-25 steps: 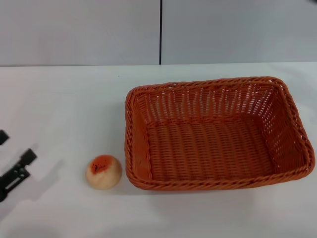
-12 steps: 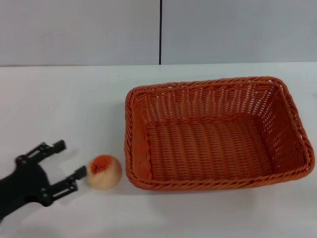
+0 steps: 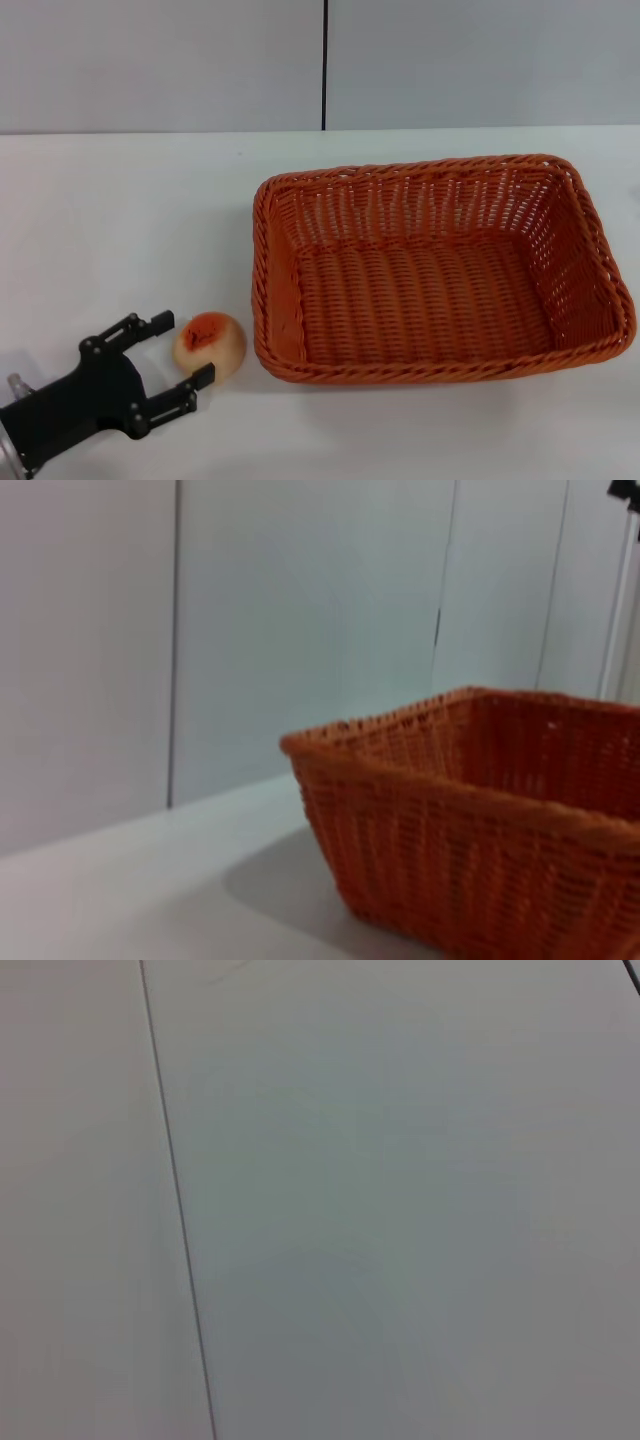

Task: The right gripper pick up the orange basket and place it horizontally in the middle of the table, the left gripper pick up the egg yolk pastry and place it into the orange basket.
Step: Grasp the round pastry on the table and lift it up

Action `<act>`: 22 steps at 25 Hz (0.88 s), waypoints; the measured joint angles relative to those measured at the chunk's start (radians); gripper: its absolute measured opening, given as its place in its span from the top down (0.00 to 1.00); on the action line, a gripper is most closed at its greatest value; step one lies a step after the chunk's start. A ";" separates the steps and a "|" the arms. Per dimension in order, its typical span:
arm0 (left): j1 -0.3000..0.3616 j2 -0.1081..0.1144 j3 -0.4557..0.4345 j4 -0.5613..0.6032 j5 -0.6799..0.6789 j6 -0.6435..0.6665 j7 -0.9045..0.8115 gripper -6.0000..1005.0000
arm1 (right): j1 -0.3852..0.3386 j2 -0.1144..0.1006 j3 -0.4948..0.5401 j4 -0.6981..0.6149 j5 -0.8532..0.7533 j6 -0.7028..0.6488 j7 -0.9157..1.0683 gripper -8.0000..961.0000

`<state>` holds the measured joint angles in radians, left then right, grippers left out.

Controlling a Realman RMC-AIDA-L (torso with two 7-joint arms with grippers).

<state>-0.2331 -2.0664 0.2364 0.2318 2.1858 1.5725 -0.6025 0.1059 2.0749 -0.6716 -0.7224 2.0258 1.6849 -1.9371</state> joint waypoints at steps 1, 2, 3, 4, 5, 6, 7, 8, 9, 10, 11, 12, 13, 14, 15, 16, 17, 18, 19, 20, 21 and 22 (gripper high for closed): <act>-0.001 0.000 0.006 -0.007 0.000 -0.012 0.002 0.25 | 0.004 -0.001 0.001 0.008 0.000 -0.002 -0.002 0.40; -0.002 0.000 0.013 -0.016 0.000 -0.030 0.004 0.25 | 0.007 -0.002 0.002 0.015 -0.001 -0.004 -0.005 0.40; -0.002 0.000 0.013 -0.016 0.000 -0.030 0.004 0.25 | 0.010 -0.004 0.002 0.020 -0.001 -0.004 -0.007 0.40; -0.005 0.000 0.022 -0.036 0.000 -0.062 0.011 0.25 | 0.012 -0.005 0.003 0.023 -0.002 -0.004 -0.008 0.40; -0.008 0.000 0.025 -0.049 -0.001 -0.078 0.016 0.25 | 0.013 -0.005 0.003 0.023 -0.002 -0.004 -0.008 0.40; -0.009 0.000 0.024 -0.055 -0.002 -0.081 0.020 0.25 | 0.013 -0.005 0.004 0.023 -0.002 -0.005 -0.008 0.40; -0.012 0.000 0.023 -0.063 -0.004 -0.084 0.026 0.25 | 0.013 -0.005 0.005 0.023 -0.002 -0.005 -0.008 0.40; -0.012 0.000 0.023 -0.063 -0.004 -0.084 0.026 0.25 | 0.013 -0.005 0.006 0.023 -0.002 -0.006 -0.008 0.40; -0.015 0.000 0.020 -0.075 -0.006 -0.085 0.037 0.25 | 0.013 -0.005 0.007 0.025 -0.002 -0.007 -0.008 0.40; -0.019 -0.001 0.020 -0.083 -0.007 -0.086 0.044 0.25 | 0.013 -0.005 0.008 0.026 -0.002 -0.007 -0.009 0.40; -0.020 -0.001 0.019 -0.086 -0.007 -0.086 0.047 0.26 | 0.013 -0.005 0.009 0.027 -0.002 -0.008 -0.009 0.40; -0.020 -0.001 0.019 -0.086 -0.007 -0.086 0.047 0.26 | 0.013 -0.005 0.011 0.027 -0.002 -0.008 -0.009 0.40; -0.023 -0.001 0.018 -0.088 -0.008 -0.086 0.049 0.26 | 0.013 -0.004 0.019 0.027 -0.002 -0.008 -0.009 0.40; -0.023 -0.001 0.016 -0.089 -0.009 -0.085 0.052 0.26 | 0.013 -0.004 0.019 0.027 -0.002 -0.008 -0.009 0.40; -0.023 -0.001 0.014 -0.090 -0.010 -0.084 0.056 0.26 | 0.012 -0.004 0.024 0.027 -0.002 -0.008 -0.009 0.40; -0.022 -0.001 0.009 -0.093 -0.011 -0.081 0.064 0.26 | 0.011 -0.004 0.029 0.028 -0.002 -0.008 -0.009 0.40; -0.020 -0.002 0.006 -0.096 -0.011 -0.080 0.075 0.26 | 0.011 -0.004 0.029 0.028 -0.002 -0.008 -0.009 0.40; -0.019 -0.002 0.004 -0.100 -0.011 -0.079 0.082 0.26 | 0.010 -0.004 0.031 0.028 -0.002 -0.008 -0.009 0.40; -0.019 -0.002 0.004 -0.100 -0.011 -0.079 0.082 0.29 | 0.008 -0.004 0.032 0.028 -0.002 -0.008 -0.009 0.40; -0.018 -0.002 0.004 -0.101 -0.011 -0.080 0.086 0.32 | 0.007 -0.004 0.033 0.028 -0.002 -0.008 -0.009 0.40; -0.018 -0.002 0.004 -0.101 -0.011 -0.080 0.086 0.36 | 0.005 -0.003 0.034 0.028 -0.002 -0.008 -0.010 0.40; -0.018 -0.002 0.004 -0.102 -0.011 -0.081 0.089 0.39 | 0.004 -0.003 0.035 0.028 -0.001 -0.007 -0.009 0.40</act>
<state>-0.2515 -2.0680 0.2404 0.1302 2.1751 1.4920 -0.5139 0.1103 2.0719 -0.6369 -0.6948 2.0244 1.6782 -1.9466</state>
